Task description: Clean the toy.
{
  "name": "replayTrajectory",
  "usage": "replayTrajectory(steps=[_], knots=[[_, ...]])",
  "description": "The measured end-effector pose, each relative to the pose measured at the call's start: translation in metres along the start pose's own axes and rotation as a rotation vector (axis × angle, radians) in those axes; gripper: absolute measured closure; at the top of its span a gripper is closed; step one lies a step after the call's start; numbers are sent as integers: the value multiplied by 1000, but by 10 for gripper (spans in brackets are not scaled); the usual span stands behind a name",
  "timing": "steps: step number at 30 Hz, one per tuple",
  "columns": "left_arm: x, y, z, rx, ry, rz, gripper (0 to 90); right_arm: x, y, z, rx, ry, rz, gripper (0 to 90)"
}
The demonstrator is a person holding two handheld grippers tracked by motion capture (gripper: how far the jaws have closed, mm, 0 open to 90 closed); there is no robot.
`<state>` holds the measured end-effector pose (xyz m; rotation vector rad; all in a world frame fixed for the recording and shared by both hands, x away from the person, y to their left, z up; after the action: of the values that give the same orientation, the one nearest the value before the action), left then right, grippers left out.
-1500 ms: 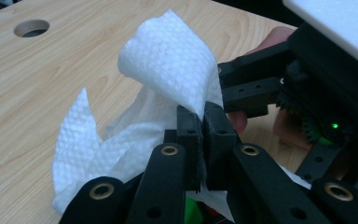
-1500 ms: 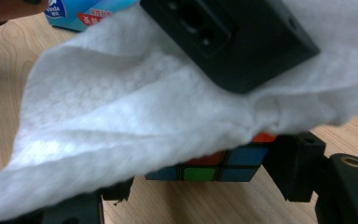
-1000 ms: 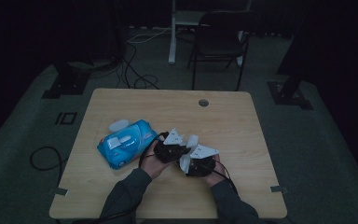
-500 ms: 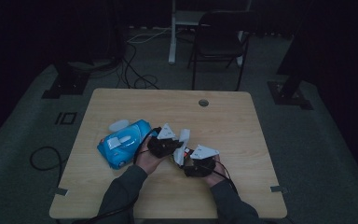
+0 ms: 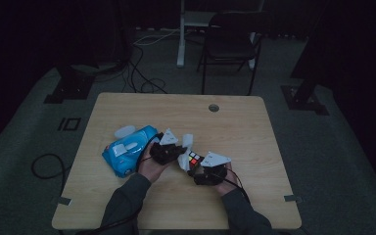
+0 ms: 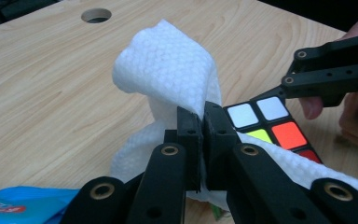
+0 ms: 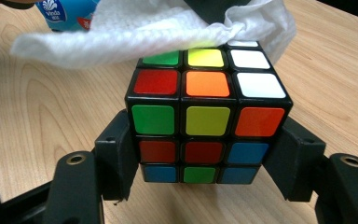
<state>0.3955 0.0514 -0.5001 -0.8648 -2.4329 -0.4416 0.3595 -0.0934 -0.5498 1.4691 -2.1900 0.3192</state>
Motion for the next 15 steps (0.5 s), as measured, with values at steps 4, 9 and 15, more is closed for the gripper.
replayTrajectory(steps=[4,9,15], knots=[[4,-4,3,19,-15,8,881,0,-1,0,2,3,6,344],[7,-10,8,26,-19,19,881,0,-2,2,2,12,16,344],[10,-19,5,6,-30,43,881,0,-2,1,0,8,19,344]])
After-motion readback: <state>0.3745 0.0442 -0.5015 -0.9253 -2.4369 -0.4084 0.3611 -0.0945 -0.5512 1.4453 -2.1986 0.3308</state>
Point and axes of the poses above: each handheld gripper's, and its own axes: x roughly backward along the jaws, z roughly out of its underside, y roughly to its left, the point moved 5 cm from there along -x, roughly forward along the jaws, and after that the axes turned 15 degrees about -z, right-handed, at the moved point
